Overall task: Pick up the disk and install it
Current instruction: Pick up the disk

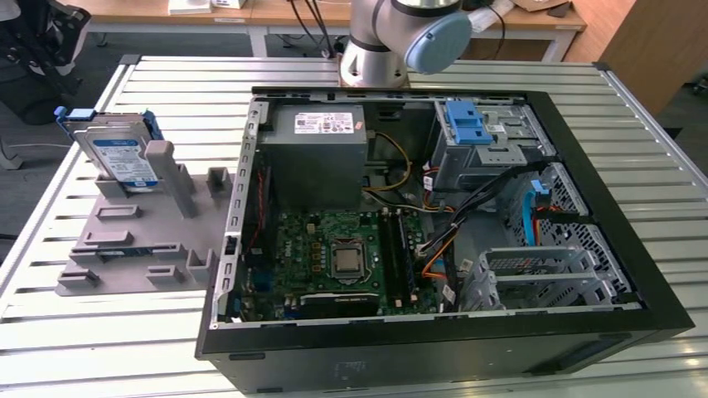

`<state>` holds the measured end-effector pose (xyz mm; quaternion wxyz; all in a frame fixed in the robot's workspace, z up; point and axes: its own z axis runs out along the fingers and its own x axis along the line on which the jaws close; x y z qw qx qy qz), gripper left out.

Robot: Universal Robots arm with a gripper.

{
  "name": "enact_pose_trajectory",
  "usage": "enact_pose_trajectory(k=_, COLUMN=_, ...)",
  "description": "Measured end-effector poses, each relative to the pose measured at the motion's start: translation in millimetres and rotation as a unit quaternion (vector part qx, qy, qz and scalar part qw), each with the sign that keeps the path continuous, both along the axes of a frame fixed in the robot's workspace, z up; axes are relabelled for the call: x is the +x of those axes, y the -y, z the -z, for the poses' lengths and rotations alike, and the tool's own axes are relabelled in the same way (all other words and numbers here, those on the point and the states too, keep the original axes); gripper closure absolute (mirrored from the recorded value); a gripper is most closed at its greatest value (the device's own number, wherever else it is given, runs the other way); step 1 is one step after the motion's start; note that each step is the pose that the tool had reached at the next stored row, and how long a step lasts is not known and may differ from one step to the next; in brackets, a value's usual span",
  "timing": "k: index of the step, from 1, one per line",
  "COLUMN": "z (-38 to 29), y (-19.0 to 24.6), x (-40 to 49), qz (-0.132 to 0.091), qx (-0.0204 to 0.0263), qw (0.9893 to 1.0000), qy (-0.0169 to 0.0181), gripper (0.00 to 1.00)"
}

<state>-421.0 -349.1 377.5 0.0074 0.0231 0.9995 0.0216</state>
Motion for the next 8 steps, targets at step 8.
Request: enact_pose_trajectory(k=8, z=0.0, y=0.0, x=0.0, qz=-0.027, qx=0.0, qw=0.9996, qy=0.0, gripper=0.89)
